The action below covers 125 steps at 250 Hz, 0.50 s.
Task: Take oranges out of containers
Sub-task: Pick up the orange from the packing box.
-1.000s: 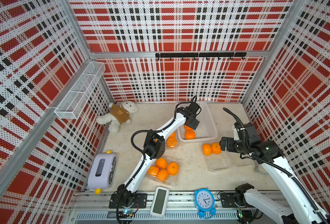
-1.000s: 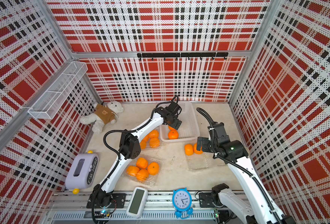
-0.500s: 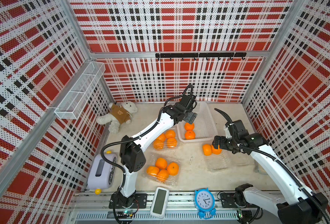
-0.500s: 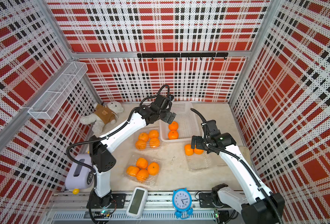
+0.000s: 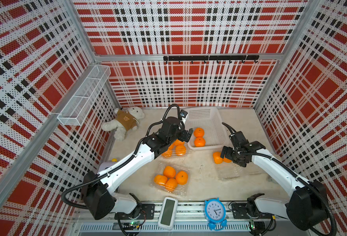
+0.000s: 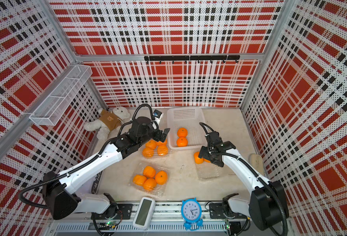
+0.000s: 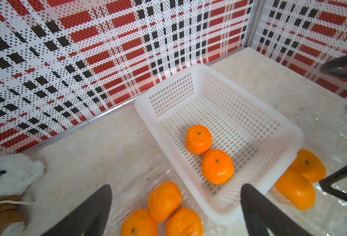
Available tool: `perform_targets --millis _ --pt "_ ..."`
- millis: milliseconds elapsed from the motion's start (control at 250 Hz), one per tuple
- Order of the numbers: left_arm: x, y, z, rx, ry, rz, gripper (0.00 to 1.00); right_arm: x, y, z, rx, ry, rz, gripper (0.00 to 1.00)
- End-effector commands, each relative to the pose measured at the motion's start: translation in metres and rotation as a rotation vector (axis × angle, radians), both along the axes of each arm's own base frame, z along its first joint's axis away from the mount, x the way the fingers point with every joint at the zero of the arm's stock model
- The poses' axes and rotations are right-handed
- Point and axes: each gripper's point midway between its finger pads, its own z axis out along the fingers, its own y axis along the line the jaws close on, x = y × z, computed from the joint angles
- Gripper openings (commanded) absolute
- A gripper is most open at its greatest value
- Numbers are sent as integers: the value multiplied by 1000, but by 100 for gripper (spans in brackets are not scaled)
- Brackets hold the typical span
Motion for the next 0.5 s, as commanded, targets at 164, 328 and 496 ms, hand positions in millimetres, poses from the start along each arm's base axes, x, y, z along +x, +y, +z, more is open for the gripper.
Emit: perform_targets --millis 164,328,496 --pt "-9 13 11 -59 -59 -35 99 21 6 -14 26 -35 -209 100" --pt "-14 12 10 -67 -71 -71 99 30 4 -15 5 -52 -239 100" --pt "-21 9 13 -83 -103 -109 99 43 0 -10 -39 -83 -249 100"
